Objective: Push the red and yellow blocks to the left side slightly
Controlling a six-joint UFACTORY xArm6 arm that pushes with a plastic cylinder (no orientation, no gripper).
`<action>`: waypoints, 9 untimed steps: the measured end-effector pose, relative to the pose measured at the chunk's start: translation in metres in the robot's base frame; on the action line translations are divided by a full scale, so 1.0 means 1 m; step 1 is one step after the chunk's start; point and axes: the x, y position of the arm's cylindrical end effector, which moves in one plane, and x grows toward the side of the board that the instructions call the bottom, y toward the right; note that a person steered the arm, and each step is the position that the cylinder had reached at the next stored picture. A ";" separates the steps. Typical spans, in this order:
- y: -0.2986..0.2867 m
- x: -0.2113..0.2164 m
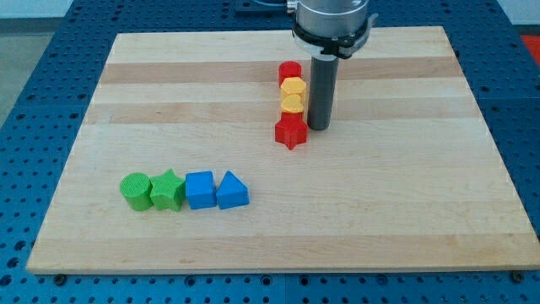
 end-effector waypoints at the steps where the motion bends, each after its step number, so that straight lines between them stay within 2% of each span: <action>1: -0.006 -0.011; 3: -0.023 -0.016; 5: 0.010 -0.019; 7: 0.025 0.021; 9: -0.010 0.026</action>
